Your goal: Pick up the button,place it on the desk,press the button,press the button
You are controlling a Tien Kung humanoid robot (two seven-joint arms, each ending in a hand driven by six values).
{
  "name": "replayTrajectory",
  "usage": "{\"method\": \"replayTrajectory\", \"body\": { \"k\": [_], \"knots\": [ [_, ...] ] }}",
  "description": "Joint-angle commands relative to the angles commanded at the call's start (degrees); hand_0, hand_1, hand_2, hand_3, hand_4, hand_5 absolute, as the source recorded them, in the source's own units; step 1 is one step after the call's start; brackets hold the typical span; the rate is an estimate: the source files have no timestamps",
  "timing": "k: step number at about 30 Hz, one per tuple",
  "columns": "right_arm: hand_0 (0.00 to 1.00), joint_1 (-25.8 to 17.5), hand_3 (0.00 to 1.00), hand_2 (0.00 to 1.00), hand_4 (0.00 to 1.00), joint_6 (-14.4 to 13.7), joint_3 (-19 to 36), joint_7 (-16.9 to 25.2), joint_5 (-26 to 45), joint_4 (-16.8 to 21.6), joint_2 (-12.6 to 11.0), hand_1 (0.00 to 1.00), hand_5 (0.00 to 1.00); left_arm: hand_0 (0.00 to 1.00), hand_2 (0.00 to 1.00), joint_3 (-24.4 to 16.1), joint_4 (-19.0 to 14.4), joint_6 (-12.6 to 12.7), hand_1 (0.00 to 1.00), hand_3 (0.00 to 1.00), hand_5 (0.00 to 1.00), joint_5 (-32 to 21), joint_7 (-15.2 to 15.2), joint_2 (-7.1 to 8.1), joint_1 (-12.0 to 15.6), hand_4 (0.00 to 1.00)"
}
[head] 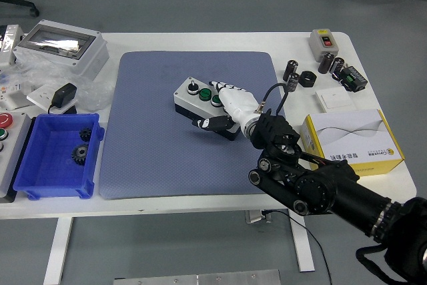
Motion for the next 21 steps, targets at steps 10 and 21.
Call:
{"method": "replayTrajectory", "body": {
  "k": [10, 21],
  "knots": [
    [0.598, 0.1, 0.998, 0.898, 0.998, -2.9, -1.8, -1.1, 0.0, -1.8, 0.0, 0.804, 0.543, 0.624, 0.493, -0.1, 0.1, -0.1, 0.494, 0.588, 0.046, 0.3, -0.2, 0.01, -0.1, 0.254],
    [0.282, 0.4, 0.899, 0.676, 0.897, -5.4, -3.1, -3.1, -1.6, -3.8, 0.0, 0.591, 0.305, 0.623, 0.492, -0.3, 0.2, -0.3, 0.493, 0.588, 0.034, 0.5, -0.5, -0.03, -0.2, 0.246]
  ]
}}
